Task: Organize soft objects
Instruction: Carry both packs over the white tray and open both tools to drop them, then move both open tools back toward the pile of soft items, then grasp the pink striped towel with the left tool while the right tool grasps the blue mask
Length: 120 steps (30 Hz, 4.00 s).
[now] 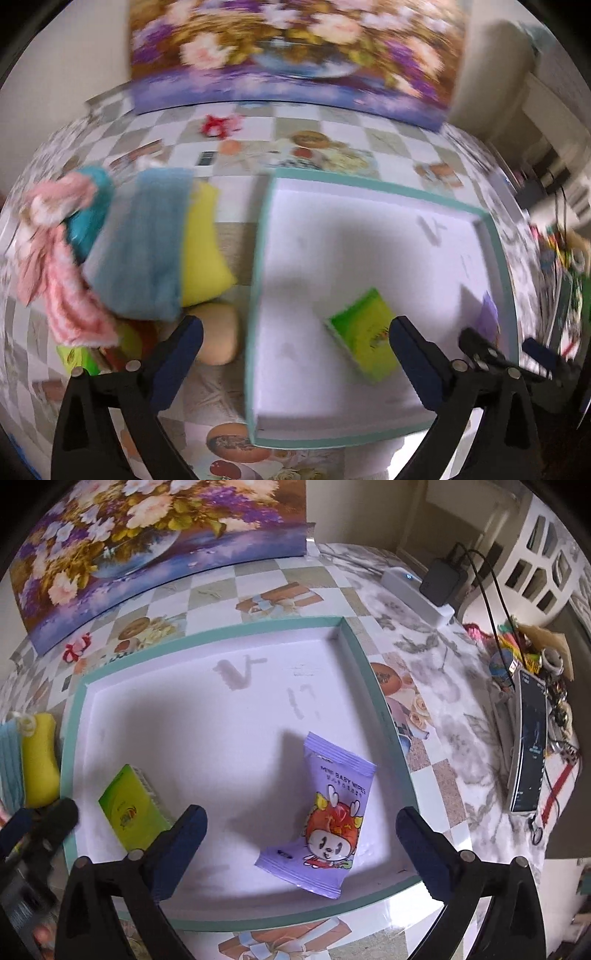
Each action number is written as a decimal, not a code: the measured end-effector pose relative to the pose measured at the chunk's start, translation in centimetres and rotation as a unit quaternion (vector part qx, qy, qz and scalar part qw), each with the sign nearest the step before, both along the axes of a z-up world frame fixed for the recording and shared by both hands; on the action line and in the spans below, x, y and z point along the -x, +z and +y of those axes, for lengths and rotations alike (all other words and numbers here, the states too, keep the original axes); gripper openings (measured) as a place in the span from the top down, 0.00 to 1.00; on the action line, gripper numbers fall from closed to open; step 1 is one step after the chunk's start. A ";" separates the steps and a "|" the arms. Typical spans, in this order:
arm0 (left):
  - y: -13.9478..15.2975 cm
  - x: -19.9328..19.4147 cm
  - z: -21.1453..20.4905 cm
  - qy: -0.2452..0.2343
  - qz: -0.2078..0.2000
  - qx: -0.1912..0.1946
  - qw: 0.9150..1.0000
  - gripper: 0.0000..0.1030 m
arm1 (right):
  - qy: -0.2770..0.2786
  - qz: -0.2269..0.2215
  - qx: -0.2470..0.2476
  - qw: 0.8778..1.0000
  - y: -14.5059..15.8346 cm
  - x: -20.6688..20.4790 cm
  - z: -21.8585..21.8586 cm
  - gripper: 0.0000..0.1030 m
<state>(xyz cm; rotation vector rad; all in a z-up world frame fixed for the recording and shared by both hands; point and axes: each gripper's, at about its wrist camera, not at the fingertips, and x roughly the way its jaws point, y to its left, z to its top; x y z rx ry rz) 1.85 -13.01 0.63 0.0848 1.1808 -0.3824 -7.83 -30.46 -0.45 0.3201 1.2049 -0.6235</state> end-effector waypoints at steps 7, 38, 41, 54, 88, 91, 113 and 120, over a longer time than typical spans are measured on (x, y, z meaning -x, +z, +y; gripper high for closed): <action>0.4 -0.5 1.7 0.030 -0.005 0.006 1.000 0.02 | 0.002 -0.012 0.000 1.000 0.6 -0.2 0.3 0.00; 5.6 -3.2 14.6 0.111 -0.018 -0.032 0.993 0.02 | 0.122 -0.076 -0.075 0.987 3.1 -2.9 10.4 0.00; 5.7 -3.4 16.0 0.129 -0.017 -0.027 0.991 0.02 | 0.144 -0.089 -0.087 0.982 3.5 -3.3 11.9 0.00; 1.5 -4.6 20.5 0.201 0.060 -0.012 0.978 0.02 | 0.201 -0.065 -0.116 0.971 1.1 -6.0 18.0 0.00; -0.4 -6.1 18.0 0.146 0.040 -0.005 0.988 0.06 | 0.197 -0.053 -0.094 0.974 0.0 -7.6 18.7 0.00; -0.7 -6.2 17.7 0.138 0.045 -0.004 0.989 0.25 | 0.195 -0.055 -0.095 0.975 0.0 -7.5 18.4 0.00; 0.2 -5.4 18.0 0.130 0.055 0.059 0.988 0.93 | 0.199 -0.144 -0.162 0.956 2.4 -7.6 16.9 0.09; -0.7 -5.5 18.0 0.133 0.070 0.059 0.987 0.93 | 0.170 -0.166 -0.207 0.949 2.4 -9.2 16.3 0.17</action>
